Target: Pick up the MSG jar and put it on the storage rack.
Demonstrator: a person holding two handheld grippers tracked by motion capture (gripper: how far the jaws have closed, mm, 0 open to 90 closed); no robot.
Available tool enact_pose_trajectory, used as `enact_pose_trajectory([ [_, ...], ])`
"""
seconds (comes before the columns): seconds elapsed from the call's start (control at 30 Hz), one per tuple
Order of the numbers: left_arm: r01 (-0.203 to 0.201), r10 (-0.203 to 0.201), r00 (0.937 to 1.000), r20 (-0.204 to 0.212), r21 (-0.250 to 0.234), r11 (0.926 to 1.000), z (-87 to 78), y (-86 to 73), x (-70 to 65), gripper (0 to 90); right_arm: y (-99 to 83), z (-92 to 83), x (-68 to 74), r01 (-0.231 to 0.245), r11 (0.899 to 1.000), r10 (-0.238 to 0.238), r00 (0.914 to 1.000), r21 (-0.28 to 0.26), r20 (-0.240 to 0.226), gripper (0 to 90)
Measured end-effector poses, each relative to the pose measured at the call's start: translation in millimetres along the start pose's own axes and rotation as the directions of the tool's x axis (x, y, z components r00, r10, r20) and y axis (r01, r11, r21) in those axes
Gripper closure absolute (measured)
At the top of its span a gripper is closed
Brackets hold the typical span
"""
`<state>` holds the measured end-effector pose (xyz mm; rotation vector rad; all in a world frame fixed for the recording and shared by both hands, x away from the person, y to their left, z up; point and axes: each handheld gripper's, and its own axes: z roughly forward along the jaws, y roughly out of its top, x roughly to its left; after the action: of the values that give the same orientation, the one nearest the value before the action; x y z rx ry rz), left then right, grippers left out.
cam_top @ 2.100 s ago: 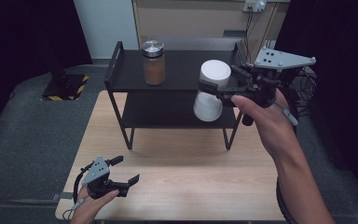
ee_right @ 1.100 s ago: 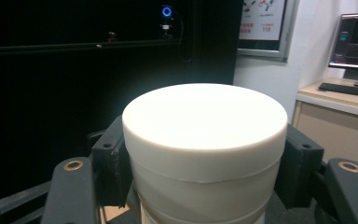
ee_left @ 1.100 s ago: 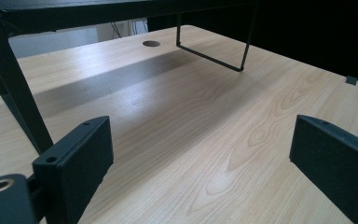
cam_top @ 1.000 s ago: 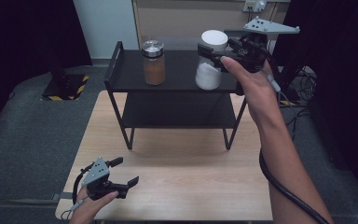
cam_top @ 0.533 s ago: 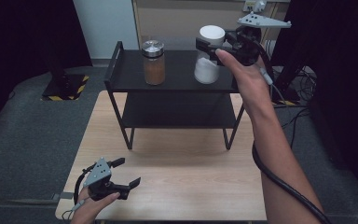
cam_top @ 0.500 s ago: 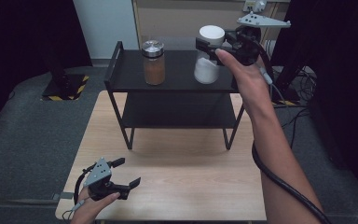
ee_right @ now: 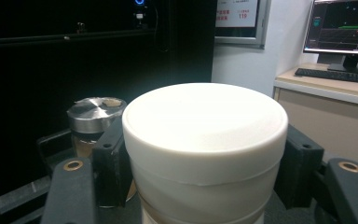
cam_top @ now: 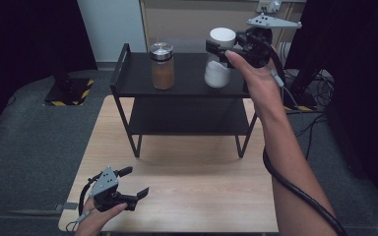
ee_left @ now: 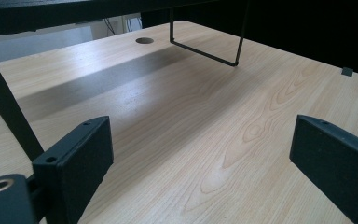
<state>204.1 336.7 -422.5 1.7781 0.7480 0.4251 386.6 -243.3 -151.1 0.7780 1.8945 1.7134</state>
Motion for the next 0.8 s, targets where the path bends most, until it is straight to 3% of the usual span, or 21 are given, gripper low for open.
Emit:
enact_pose_trajectory([
  [0.33,0.001,-0.001,1.0000,-0.002,0.002,1.0000,0.2,-0.2,0.5,4.6,-7.7,5.9,-2.3,-0.012,1.000,0.012,0.9998,0.024,0.018,34.3],
  [0.67,-0.003,0.003,1.0000,-0.001,0.011,0.9999,2.2,-0.3,-0.6,4.6,-12.7,4.7,-4.7,-0.027,1.000,0.027,0.9996,0.007,0.012,33.7],
  [0.8,-0.003,0.003,1.0000,0.001,0.010,0.9999,2.1,-0.2,-0.6,4.6,-10.8,5.1,-5.2,-0.032,0.999,0.032,0.9994,0.018,0.010,23.5],
])
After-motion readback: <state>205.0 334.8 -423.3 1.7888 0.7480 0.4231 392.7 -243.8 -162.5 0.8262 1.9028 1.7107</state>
